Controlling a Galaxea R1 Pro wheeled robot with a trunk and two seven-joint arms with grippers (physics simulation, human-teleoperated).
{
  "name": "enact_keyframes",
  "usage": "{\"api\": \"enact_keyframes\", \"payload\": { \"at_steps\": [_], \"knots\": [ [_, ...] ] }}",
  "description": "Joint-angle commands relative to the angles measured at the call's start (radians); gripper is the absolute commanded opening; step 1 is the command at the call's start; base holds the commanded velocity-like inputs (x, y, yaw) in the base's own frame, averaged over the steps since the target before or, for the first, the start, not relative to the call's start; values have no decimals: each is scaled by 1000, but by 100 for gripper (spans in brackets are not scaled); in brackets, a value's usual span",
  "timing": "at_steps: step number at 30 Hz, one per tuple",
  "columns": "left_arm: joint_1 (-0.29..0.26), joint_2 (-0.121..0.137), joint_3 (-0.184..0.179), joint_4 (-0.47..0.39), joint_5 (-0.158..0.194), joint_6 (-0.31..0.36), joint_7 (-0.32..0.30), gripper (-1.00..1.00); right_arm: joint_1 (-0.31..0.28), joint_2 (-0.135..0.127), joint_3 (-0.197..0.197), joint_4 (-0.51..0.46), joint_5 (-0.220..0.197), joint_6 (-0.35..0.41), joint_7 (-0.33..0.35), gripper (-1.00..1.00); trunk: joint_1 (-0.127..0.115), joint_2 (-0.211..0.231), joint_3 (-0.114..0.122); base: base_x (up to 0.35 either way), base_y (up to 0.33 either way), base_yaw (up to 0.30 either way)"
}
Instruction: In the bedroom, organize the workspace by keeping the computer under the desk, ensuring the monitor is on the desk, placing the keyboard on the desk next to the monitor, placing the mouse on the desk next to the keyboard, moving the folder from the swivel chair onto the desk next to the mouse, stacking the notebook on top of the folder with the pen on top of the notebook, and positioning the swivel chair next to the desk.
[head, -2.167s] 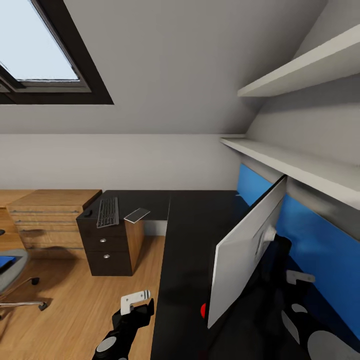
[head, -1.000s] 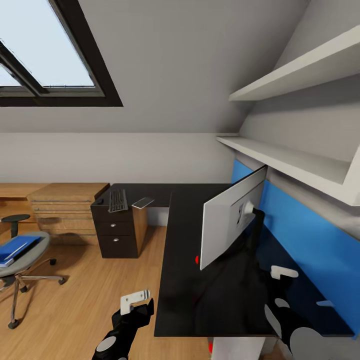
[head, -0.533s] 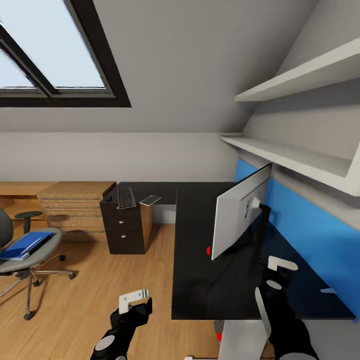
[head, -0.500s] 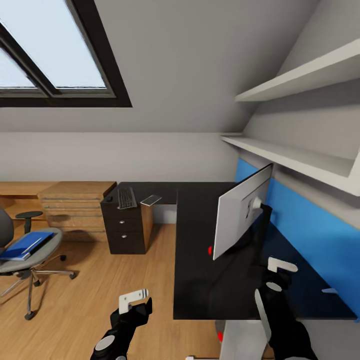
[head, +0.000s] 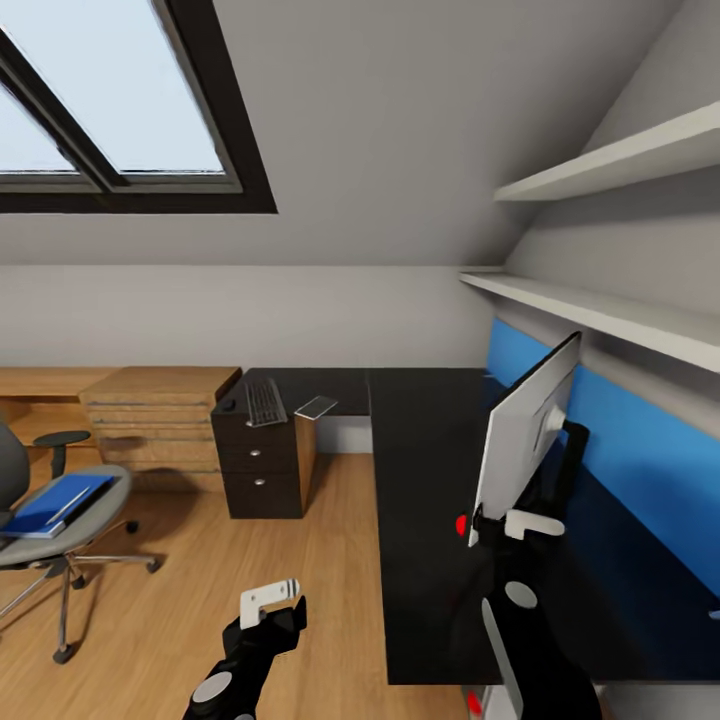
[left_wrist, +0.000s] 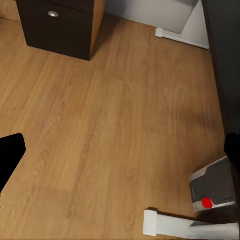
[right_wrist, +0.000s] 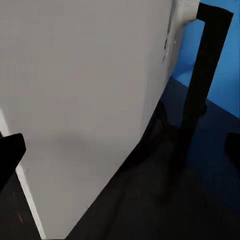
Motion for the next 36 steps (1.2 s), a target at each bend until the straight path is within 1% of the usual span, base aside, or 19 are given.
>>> {"api": "enact_keyframes", "payload": {
  "at_steps": [1,6,18,29,36],
  "knots": [
    [-1,1,-3,-1,5,3,8,100,0,1,-1,-1,10,0,-2,100,1,-1,-1,299,198,0],
    [-1,1,-3,-1,7,3,7,100,3,0,-1,0,12,-29,0,100,1,-1,-1,155,88,0],
    [-1,1,-2,0,9,3,7,100,4,2,0,-2,9,-33,-2,100,1,-1,-1,23,5,0],
    [-1,1,-1,0,10,3,7,100,4,2,-1,-3,9,-33,-2,100,1,-1,-1,-177,130,0],
    [-1,1,-1,0,10,3,7,100,4,2,-1,-3,9,-33,-2,100,1,-1,-1,-61,44,0]
  ]
}}
